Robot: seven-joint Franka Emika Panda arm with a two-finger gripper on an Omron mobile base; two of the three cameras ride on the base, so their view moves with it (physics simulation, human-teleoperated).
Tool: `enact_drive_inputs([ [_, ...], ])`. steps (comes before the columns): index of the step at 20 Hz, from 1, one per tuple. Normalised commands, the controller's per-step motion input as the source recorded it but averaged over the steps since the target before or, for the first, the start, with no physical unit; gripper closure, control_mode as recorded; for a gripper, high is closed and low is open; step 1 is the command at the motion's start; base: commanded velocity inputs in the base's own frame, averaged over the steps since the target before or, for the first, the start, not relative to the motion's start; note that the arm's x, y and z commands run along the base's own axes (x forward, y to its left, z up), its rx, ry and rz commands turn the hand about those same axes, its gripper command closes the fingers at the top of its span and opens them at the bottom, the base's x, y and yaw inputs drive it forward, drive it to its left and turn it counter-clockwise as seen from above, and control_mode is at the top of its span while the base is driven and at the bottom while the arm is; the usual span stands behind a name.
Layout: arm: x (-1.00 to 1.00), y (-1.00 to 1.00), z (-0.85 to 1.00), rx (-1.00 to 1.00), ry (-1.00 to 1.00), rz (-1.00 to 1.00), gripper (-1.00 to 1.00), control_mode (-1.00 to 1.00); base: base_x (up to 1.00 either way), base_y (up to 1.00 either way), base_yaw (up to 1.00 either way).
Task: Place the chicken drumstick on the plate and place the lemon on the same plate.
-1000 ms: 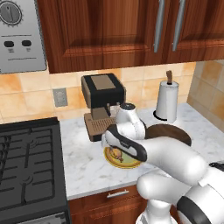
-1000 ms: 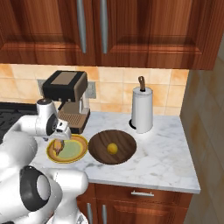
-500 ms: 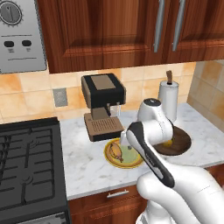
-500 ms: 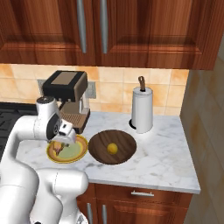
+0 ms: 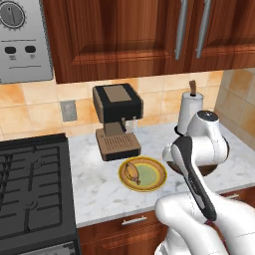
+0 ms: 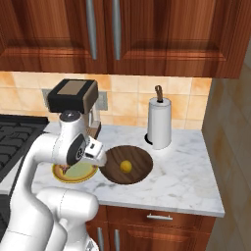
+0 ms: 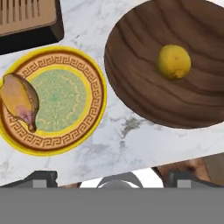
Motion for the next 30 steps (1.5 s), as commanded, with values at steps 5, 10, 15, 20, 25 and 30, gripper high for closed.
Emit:
enact_drive_inputs([
  [5,0.13,-0.68,0.22,0.00,0.03,-0.02,-1.00,-1.00,0.00,0.00,0.00],
  [10,0.37,-0.38,0.02,0.00,0.04,0.00,-1.00,-1.00,0.00,0.00,0.00],
  [15,0.61,-0.21,0.00,0.00,0.04,0.00,-1.00,-1.00,0.00,0.00,0.00],
  [20,0.39,-0.23,-0.08,0.00,0.07,-0.01,-1.00,-1.00,0.00,0.00,0.00],
  [25,0.23,-0.25,-0.19,-0.01,0.07,-0.02,-1.00,-1.00,0.00,0.00,0.00],
  [30,0.24,-0.21,-0.32,-0.01,0.02,0.00,-1.00,-1.00,0.00,0.00,0.00],
])
